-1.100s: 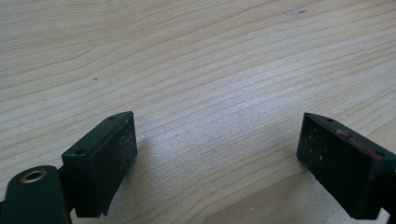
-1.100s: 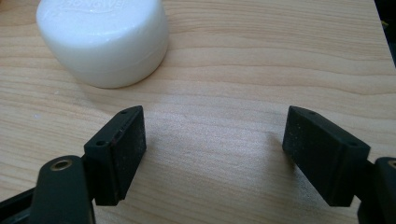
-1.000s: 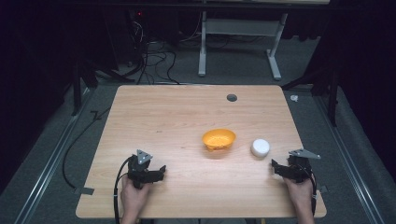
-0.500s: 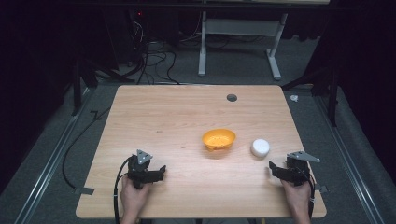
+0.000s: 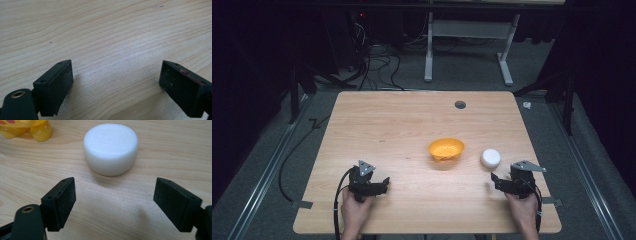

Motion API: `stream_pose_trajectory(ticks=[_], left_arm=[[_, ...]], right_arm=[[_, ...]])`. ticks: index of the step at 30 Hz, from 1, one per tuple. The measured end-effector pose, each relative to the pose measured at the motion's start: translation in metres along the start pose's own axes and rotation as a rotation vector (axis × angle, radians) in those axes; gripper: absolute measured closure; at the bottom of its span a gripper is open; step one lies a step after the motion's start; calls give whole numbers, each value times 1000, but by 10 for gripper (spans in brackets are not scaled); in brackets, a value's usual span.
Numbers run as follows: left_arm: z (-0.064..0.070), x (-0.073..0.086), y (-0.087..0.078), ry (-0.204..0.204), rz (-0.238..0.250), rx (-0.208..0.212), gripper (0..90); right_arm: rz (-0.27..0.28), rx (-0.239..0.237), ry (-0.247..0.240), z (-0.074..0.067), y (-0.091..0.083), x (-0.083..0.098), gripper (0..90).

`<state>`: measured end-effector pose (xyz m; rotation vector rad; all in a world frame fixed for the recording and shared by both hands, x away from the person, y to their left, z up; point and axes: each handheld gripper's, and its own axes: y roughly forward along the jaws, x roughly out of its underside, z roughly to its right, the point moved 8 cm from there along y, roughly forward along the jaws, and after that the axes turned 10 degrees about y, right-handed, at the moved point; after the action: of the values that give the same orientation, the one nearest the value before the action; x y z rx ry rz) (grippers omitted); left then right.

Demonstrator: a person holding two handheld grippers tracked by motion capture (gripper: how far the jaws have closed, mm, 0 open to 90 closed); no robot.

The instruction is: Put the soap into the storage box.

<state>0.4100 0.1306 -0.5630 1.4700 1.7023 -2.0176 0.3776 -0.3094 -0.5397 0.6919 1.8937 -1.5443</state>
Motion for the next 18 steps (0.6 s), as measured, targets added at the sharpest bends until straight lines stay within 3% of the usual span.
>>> stream_pose_trajectory(ticks=[18], left_arm=[[0, 0, 0, 1, 0, 1, 123]], right_arm=[[-6, 0, -13, -15, 24, -23, 141]])
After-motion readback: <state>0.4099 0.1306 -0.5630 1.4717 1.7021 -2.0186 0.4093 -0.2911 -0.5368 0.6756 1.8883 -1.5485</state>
